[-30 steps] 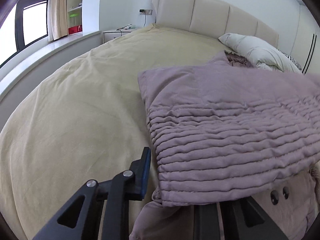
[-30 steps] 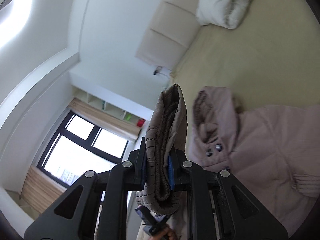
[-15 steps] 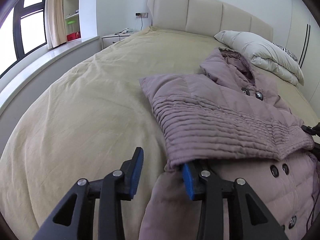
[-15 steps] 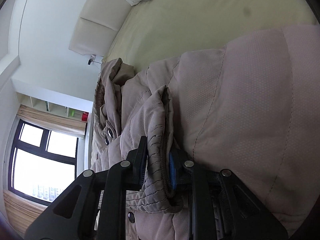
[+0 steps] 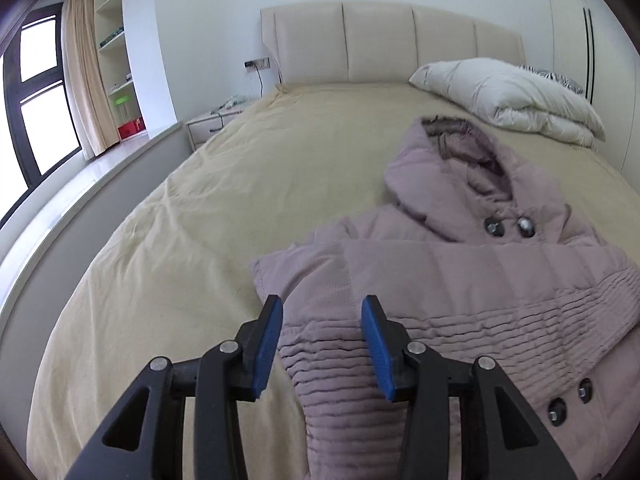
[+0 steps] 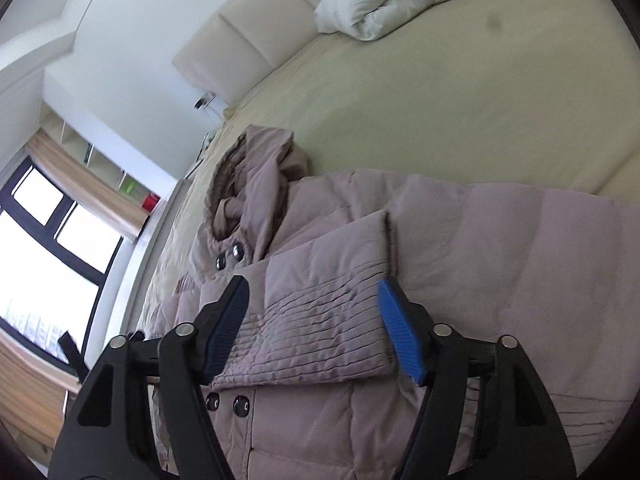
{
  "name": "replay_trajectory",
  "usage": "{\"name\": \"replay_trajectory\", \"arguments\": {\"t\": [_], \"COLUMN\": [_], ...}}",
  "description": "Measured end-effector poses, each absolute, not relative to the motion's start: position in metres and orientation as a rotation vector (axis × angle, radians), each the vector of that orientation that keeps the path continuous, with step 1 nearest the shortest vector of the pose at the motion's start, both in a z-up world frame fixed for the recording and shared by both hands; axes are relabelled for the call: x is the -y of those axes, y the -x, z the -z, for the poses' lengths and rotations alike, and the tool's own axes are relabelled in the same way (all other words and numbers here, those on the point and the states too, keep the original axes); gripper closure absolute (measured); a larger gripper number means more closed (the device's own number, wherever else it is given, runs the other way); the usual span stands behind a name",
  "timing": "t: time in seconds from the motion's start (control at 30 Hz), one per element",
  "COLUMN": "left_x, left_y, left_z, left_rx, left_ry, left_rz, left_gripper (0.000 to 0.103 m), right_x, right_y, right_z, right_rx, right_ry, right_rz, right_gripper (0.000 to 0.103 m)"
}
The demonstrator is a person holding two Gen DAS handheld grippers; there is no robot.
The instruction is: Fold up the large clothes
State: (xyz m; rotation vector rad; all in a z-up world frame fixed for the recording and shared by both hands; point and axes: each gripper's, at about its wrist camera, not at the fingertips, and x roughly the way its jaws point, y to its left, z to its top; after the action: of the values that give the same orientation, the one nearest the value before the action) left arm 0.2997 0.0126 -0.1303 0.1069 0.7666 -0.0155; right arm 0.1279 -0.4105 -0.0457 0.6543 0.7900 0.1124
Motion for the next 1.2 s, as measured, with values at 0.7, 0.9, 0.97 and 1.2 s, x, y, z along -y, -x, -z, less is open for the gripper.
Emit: {"name": "replay_trajectory", "arguments": {"t": [0.7,0.9,0.97,1.2], "left_x": [-0.052,-0.061,-0.059,-0.03], "left_y": [-0.358,-0.327,-0.298,-0.271], "left_z": [0.173,0.148,0.134,0.174], "left_rx": [-0.882,-0.809,-0.759,-0.85], "left_ry": [-0.051,-0.027,-0.02,-0.174], "left_rz": [0.045,-0.001,0.013,0.06], "left_gripper": [0.068,0.072,0.072,0.08], "right_x": [0.368,0.364,0.36,0.352], "right_y": [-0.133,-0.122,-0.109,-0.097], "right_z": [0.097,0.074,0.064,0.095], "right_rx": [-0.892,-0.901,-0.854,-0.894], "right_ry": [-0.414,-0.377,-0.393,-0.336], "right_rz": [-0.081,-0.048,-0.074,-0.067], "right_gripper": [0.06,0.059,0.059,0.058]}}
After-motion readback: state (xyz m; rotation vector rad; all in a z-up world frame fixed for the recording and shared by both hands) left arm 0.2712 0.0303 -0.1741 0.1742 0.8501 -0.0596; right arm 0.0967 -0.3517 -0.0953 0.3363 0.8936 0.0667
